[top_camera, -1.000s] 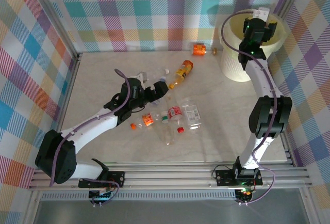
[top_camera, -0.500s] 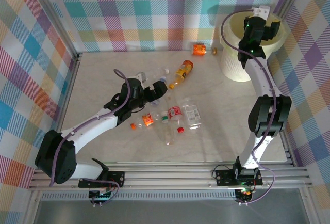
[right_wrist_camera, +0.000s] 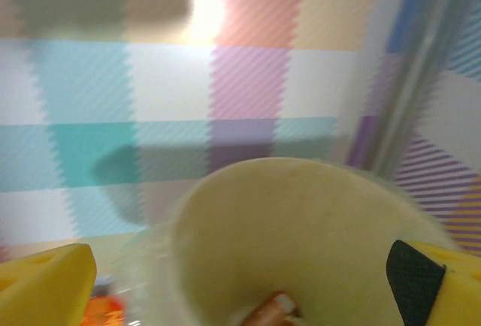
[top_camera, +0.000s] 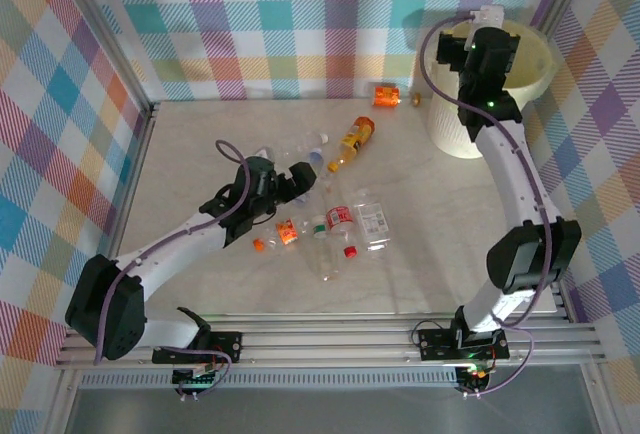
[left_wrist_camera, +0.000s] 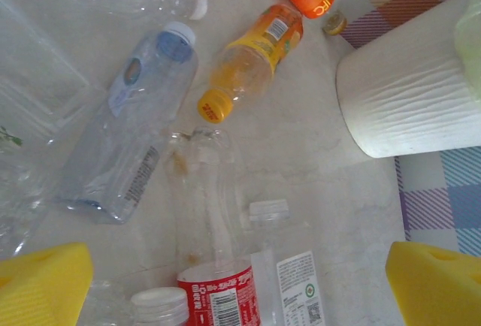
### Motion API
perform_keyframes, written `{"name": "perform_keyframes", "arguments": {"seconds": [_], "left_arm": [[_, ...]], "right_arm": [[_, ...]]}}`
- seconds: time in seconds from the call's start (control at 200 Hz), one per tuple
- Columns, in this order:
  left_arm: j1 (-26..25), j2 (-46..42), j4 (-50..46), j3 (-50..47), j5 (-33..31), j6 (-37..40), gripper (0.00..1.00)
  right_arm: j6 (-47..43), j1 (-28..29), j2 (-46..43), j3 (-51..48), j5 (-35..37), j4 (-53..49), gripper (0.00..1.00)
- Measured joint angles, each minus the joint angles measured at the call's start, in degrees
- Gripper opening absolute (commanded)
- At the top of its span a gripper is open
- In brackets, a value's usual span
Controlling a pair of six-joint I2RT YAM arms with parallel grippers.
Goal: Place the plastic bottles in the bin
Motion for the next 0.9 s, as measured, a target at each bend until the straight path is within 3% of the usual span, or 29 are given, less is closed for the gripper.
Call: {"name": "perform_keyframes", "arguments": {"seconds": [0.225, 0.375, 0.65, 0.9], "left_arm": [[0.0, -3.7, -4.1, -1.0, -4.4, -1.2, 1.00], [0.0, -5.1, -6.7, -1.8, -6.8, -1.9, 1.00], [0.5, -5.8, -8.1, -3.8, -9.2, -3.7, 1.00], [1.0, -5.8, -7.8, -3.8, -9.3, -4.9, 1.00]], "right_arm": [[8.5, 1.8, -8.5, -9.2, -16.3, -5.5, 1.00], [12.5, 5.7, -14.1, -18.6, -22.5, -7.1, 1.00], [21.5, 12.0, -18.8, -30.5, -26.0, -15.5, 1.00], [26.7, 17.7, -14.9, -35.4, -24.0, -26.5, 1.00]]}}
